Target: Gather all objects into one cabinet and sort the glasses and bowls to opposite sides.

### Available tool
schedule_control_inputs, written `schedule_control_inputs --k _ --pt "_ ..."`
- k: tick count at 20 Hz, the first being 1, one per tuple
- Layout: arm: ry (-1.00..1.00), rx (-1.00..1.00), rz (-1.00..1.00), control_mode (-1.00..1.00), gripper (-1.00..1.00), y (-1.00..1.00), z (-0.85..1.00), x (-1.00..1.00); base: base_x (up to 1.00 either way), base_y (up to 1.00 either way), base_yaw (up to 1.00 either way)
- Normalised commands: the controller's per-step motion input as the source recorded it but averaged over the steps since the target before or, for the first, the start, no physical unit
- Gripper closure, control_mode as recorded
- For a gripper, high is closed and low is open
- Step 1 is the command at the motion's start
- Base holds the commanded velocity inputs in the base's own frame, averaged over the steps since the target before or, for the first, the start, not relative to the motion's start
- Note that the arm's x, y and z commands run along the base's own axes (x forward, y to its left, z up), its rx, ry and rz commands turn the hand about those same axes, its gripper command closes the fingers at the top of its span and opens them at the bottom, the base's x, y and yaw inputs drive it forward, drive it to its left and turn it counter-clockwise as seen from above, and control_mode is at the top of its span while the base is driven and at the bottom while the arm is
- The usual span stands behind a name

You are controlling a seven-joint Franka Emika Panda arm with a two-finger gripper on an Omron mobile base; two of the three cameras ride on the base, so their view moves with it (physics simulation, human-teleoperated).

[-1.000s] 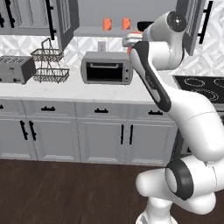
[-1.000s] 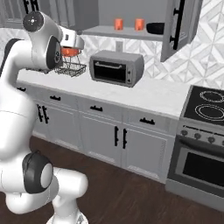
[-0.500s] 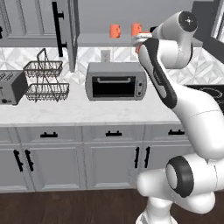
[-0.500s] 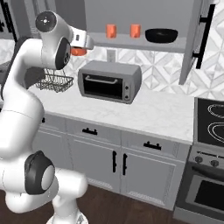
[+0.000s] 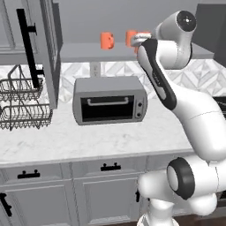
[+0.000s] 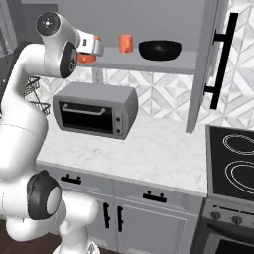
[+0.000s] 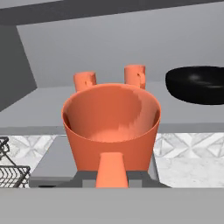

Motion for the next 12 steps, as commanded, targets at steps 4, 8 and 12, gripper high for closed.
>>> schedule_control_inputs --k 4,8,12 --pt "0.00 0.00 0.00 1.00 1.00 0.00 0.00 0.00 1.00 0.14 -0.02" --pt "0.00 0.00 0.00 1.00 1.00 0.00 0.00 0.00 1.00 0.39 -0.04" --pt "0.00 0.00 0.00 1.00 1.00 0.00 0.00 0.00 0.16 0.04 -0.01"
